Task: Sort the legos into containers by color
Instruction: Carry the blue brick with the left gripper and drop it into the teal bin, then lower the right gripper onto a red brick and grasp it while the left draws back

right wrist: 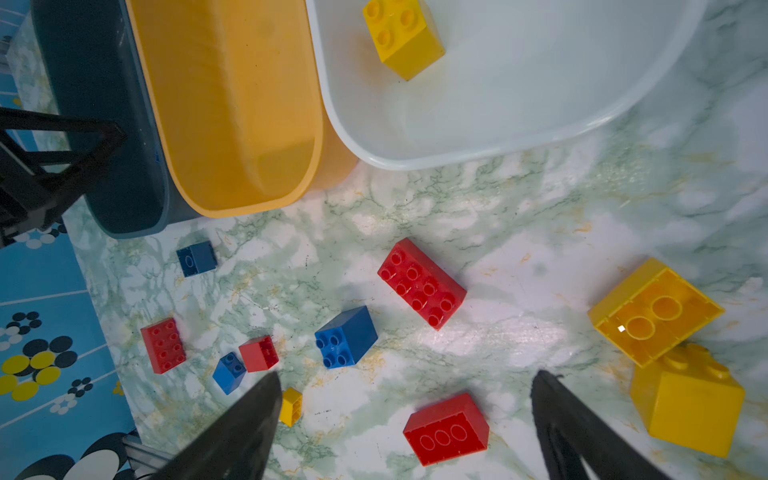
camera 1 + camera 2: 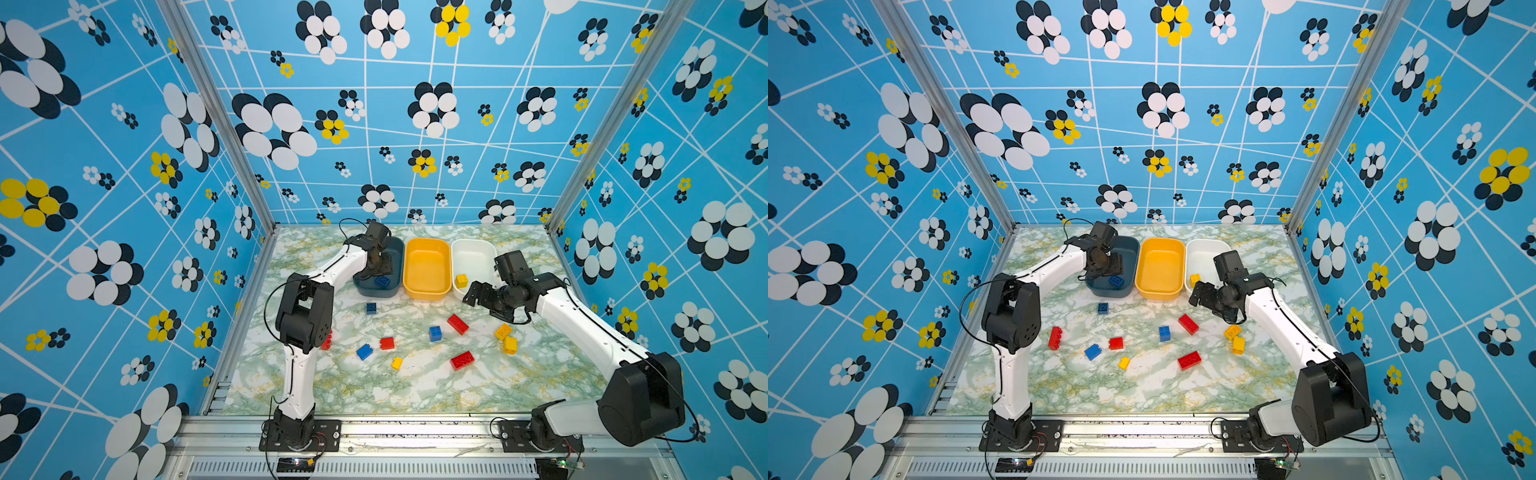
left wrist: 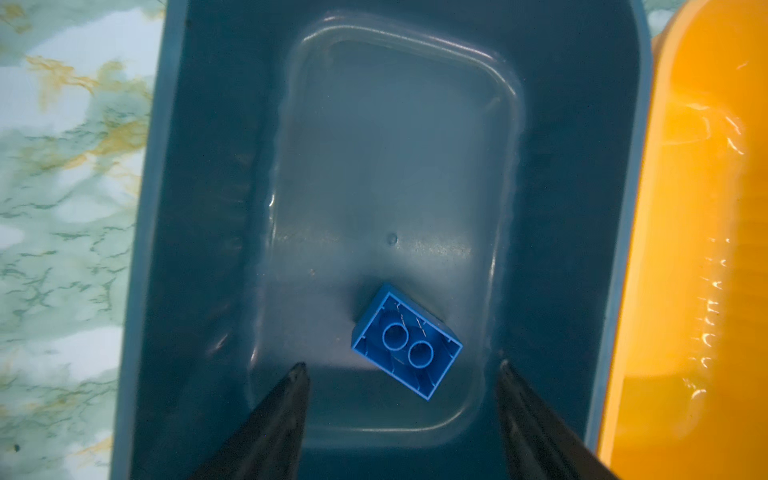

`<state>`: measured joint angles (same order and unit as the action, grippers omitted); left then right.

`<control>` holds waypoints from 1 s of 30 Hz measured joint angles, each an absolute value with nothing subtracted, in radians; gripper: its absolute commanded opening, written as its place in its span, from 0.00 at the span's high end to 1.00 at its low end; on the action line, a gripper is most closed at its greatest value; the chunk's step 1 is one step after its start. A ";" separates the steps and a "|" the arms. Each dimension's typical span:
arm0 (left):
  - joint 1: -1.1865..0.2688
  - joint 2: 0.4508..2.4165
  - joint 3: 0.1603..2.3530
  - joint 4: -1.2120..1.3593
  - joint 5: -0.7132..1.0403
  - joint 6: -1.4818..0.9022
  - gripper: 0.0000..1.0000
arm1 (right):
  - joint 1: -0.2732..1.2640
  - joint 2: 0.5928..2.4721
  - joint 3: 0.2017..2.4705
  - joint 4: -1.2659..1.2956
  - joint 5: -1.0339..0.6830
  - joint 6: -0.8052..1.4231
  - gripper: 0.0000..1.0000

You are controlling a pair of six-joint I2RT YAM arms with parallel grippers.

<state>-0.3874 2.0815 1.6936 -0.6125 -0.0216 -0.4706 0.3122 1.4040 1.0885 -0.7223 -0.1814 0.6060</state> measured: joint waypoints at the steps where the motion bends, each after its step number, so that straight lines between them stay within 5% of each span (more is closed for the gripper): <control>1: -0.387 2.068 1.683 -0.605 -0.021 -0.471 0.25 | 0.320 1.409 1.089 -0.722 -0.175 0.606 0.05; 30: -0.399 1.620 1.223 -0.439 0.027 -0.554 0.15 | 0.524 1.734 1.098 -0.666 0.011 0.167 0.28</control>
<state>-0.3988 1.6196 1.2232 -0.4393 0.0273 -0.5545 0.5243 1.7340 1.0985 -0.6662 0.0113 0.1673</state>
